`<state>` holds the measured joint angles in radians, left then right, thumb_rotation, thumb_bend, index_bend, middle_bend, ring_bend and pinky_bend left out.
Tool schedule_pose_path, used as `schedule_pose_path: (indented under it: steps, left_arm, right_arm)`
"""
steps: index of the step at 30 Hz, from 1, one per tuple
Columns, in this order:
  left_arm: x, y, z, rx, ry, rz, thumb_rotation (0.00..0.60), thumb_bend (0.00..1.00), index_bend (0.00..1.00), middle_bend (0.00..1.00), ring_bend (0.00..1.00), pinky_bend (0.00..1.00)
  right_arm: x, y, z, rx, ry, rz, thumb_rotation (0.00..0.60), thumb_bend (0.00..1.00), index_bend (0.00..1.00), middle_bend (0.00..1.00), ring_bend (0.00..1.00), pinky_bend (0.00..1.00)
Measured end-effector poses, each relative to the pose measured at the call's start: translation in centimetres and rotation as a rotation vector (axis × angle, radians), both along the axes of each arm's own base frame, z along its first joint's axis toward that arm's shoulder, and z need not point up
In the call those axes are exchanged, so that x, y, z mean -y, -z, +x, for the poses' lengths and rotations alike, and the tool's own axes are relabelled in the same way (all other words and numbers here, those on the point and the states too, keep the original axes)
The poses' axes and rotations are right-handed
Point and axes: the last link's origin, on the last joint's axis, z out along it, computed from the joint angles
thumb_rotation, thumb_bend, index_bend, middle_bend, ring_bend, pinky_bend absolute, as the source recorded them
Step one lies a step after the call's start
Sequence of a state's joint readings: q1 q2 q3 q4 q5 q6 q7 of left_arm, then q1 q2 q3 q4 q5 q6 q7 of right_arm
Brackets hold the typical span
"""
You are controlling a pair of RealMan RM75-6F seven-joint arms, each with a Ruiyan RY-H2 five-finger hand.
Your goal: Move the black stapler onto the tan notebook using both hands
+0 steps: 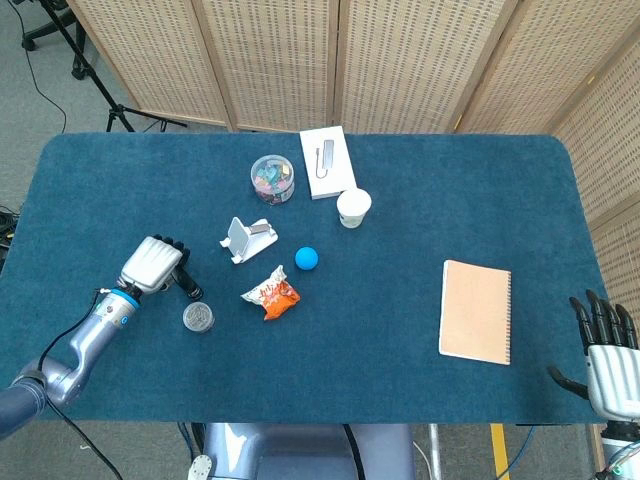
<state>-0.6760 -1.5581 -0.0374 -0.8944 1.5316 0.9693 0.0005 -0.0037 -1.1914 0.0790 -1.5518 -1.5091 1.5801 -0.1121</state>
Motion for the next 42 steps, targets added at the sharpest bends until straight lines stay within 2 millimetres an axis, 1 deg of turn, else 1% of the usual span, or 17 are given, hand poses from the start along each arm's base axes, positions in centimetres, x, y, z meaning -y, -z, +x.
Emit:
schedule_pose_path:
  steps: [3,5,9,11,13,17,20,23,27,30,34,36,40,42]
  left_arm:
    - [0.1,-0.9,0.4,0.022,0.023,0.014,0.600,0.39,0.72,0.51,0.44,0.48]
    - [0.3,-1.9,1.1,0.048,0.054,0.027,0.600,0.39,0.72,0.51,0.44,0.48]
    - [1.3,-3.5,2.9,0.117,0.125,0.036,0.600,0.39,0.72,0.51,0.44,0.48]
    - [2.1,-4.0,4.3,0.164,0.166,0.024,0.600,0.38,0.72,0.51,0.44,0.48]
    - [3.1,-4.2,6.1,0.223,0.233,0.003,0.600,0.37,0.72,0.51,0.44,0.48]
    - [5.1,-3.5,9.3,0.304,0.389,-0.071,0.600,0.36,0.72,0.51,0.44,0.48]
    - [6.5,-1.8,11.9,0.355,0.490,-0.148,0.600,0.36,0.72,0.51,0.44,0.48]
    - [7.2,0.1,13.8,0.356,0.555,-0.190,0.600,0.35,0.72,0.51,0.44,0.48]
    - [8.1,3.7,16.6,0.321,0.662,-0.234,0.600,0.35,0.72,0.51,0.44,0.48]
    - [8.4,6.3,18.0,0.293,0.699,-0.264,0.600,0.34,0.72,0.51,0.44,0.48]
    - [8.1,8.8,19.0,0.248,0.720,-0.277,0.600,0.33,0.72,0.51,0.44,0.48]
    - [7.9,9.7,19.2,0.231,0.725,-0.276,0.600,0.31,0.72,0.51,0.44,0.48]
    - [7.1,11.9,19.7,0.208,0.704,-0.276,0.600,0.27,0.72,0.51,0.44,0.48]
    - [6.8,12.7,20.0,0.209,0.688,-0.275,0.600,0.25,0.72,0.51,0.44,0.48]
  right_arm:
    - [0.0,0.0,0.1,0.003,-0.001,0.000,0.600,0.05,0.01,0.00,0.00,0.00]
    - [-0.1,0.0,0.1,0.005,-0.003,0.002,0.600,0.05,0.01,0.00,0.00,0.00]
    - [-0.1,0.1,0.2,0.007,-0.007,0.006,0.600,0.05,0.01,0.00,0.00,0.00]
    - [-0.2,0.1,0.3,0.009,-0.008,0.006,0.600,0.05,0.01,0.00,0.00,0.00]
    - [-0.2,0.0,0.3,0.012,-0.008,0.005,0.600,0.05,0.01,0.00,0.00,0.00]
    - [-0.2,0.0,0.3,0.015,-0.008,0.007,0.600,0.05,0.01,0.00,0.00,0.00]
    - [-0.2,0.0,0.2,0.015,-0.006,0.011,0.600,0.05,0.01,0.00,0.00,0.00]
    - [-0.2,0.1,0.2,0.016,-0.004,0.015,0.600,0.05,0.01,0.00,0.00,0.00]
    - [-0.2,0.3,0.2,0.013,-0.006,0.028,0.600,0.05,0.01,0.00,0.00,0.00]
    - [-0.1,0.5,0.2,0.012,-0.003,0.036,0.600,0.05,0.01,0.00,0.00,0.00]
    - [0.0,0.5,0.1,0.012,-0.001,0.038,0.600,0.05,0.01,0.00,0.00,0.00]
    - [0.0,0.5,0.1,0.014,0.002,0.038,0.600,0.05,0.01,0.00,0.00,0.00]
    - [0.1,0.4,-0.1,0.017,0.007,0.034,0.600,0.05,0.01,0.00,0.00,0.00]
    - [0.1,0.4,-0.1,0.018,0.009,0.035,0.600,0.05,0.01,0.00,0.00,0.00]
